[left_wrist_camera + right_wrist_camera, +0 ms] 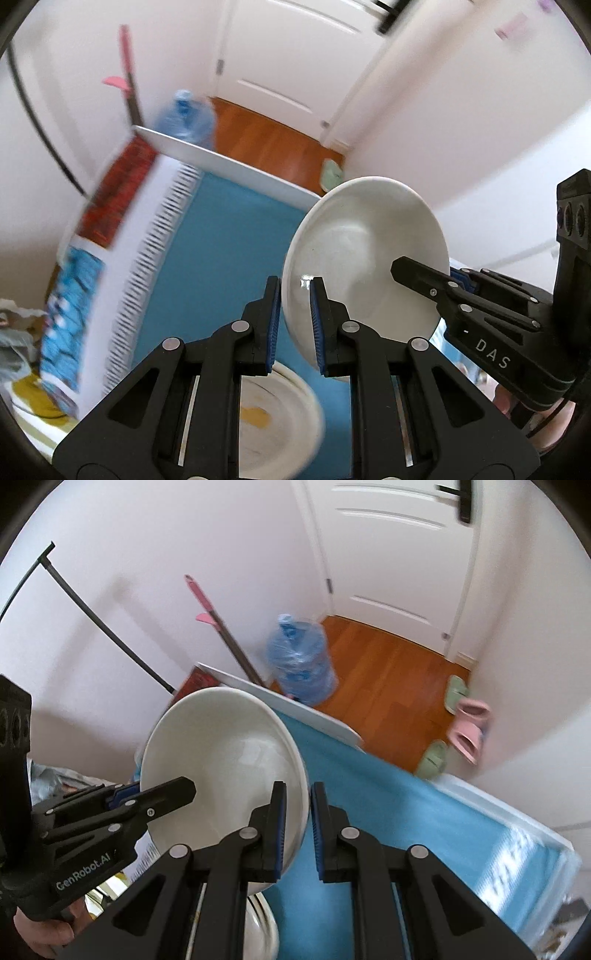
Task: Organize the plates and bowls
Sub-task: 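Carry the white bowl with the right tool onto the cream bowl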
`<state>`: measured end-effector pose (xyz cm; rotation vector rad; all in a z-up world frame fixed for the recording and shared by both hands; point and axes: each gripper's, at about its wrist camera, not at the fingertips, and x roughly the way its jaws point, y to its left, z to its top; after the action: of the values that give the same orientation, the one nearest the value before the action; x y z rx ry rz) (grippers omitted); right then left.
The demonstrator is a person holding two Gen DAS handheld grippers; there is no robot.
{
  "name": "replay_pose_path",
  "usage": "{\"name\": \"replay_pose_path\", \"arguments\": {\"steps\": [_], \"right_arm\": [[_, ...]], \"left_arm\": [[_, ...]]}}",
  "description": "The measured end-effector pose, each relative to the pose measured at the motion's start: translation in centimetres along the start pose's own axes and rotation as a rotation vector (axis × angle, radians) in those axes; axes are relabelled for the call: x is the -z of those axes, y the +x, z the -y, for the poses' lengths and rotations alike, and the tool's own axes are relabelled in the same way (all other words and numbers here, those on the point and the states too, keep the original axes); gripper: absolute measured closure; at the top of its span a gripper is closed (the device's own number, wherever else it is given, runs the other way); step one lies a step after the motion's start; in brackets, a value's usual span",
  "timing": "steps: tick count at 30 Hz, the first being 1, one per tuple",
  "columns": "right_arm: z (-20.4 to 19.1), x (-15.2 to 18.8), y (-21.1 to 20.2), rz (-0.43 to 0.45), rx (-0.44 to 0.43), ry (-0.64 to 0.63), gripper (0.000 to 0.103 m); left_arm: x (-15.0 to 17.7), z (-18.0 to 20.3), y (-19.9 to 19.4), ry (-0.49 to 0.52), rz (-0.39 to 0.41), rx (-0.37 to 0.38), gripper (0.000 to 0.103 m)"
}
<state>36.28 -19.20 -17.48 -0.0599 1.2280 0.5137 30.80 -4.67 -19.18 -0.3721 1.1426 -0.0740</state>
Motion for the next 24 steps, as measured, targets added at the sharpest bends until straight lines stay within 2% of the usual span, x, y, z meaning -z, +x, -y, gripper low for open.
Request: {"name": "replay_pose_path", "arguments": {"steps": [8,11,18,24], "right_arm": [[7.4,9.2,-6.6,-0.003,0.068,0.116,0.091],[9.7,12.5,-8.0,-0.012,0.078,0.153,0.091],[12.7,18.0,-8.9,-0.043,0.083,0.183,0.091],[14.1,20.9,-8.1,-0.081,0.064,0.217,0.091]], "left_arm": [[7.8,11.5,1.0,0.123,-0.085,0.063,0.089],[10.2,14.1,1.8,0.139,-0.111,0.072,0.089],[15.9,17.4,3.6,0.156,-0.181,0.065,0.089],[17.6,18.1,5.2,0.199,-0.236,0.020,0.089]]}}
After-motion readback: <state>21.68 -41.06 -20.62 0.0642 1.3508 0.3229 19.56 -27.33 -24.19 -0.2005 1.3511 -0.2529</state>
